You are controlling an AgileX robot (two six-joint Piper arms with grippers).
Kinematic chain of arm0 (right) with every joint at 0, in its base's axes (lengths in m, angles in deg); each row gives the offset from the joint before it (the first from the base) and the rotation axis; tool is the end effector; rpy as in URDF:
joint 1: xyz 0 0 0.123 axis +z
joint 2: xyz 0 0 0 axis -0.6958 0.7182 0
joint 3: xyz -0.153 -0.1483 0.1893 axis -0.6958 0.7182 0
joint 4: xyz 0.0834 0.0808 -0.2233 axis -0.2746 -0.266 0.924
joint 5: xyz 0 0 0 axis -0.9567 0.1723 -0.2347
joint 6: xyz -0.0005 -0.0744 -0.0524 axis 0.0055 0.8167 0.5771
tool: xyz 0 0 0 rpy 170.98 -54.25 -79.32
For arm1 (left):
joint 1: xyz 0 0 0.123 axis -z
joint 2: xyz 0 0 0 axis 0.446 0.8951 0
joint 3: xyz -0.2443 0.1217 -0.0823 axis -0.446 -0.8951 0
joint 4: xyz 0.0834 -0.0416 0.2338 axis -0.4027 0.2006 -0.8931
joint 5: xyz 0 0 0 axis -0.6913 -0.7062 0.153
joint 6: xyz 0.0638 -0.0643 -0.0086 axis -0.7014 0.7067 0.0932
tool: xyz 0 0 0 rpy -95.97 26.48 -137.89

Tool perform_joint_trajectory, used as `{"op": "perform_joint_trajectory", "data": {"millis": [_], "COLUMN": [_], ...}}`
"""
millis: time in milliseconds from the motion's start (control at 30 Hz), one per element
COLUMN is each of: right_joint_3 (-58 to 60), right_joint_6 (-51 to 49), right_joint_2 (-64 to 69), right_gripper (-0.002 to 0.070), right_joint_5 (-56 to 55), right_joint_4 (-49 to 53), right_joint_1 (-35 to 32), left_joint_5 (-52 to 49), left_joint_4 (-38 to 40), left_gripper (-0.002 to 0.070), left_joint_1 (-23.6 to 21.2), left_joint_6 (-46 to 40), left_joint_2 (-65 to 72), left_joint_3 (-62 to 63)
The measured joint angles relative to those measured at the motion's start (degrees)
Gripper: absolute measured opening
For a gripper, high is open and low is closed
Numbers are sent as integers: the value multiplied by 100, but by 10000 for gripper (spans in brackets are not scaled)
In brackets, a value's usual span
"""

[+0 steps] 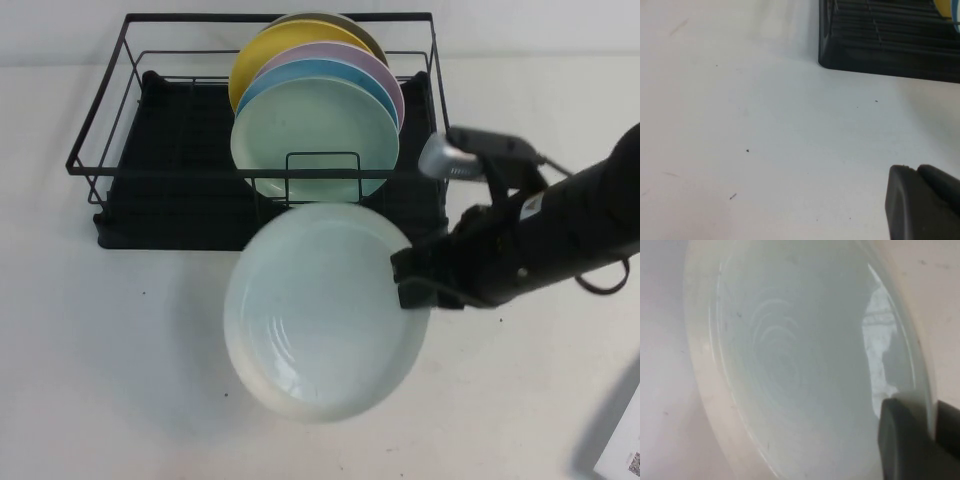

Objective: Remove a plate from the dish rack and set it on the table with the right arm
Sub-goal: Place the plate from the table

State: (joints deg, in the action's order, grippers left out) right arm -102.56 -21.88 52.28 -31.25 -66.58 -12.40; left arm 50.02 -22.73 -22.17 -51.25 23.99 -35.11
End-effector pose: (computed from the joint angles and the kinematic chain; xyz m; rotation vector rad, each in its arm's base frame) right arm 0.2541 0.1901 0.2839 -0.3705 2.5941 0.7538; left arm 0.0531 -0.0025 0.1739 0.0476 1.8472 -0.0447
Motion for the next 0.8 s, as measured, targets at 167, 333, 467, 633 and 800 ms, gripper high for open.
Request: {"op": "perform_joint_trajectory", "data": {"millis": [167,333,467,633,800], "right_joint_3": [106,106,106,106,106], "right_joint_6": [-276,9,169,212,221], "right_joint_2": [692,1377,1709,1993,2036], "right_gripper": [43,43,41,0,8], "right_joint_5": [-283,-651,-915,-1109,-1296], "right_joint_4": [-27,-637,-1049,-1048,-959], "right_joint_1": [0,-73,-142,-231,-294], "left_joint_5": [0,0,0,0,0], "left_joint_4": [0,0,0,0,0], "left_gripper": [-4,-4,-4,-4,-4], "left_joint_1": [0,0,0,0,0], "left_joint_6": [0,0,0,0,0], "left_joint_2": [0,0,0,0,0], "left_joint_3": [0,0,0,0,0]}}
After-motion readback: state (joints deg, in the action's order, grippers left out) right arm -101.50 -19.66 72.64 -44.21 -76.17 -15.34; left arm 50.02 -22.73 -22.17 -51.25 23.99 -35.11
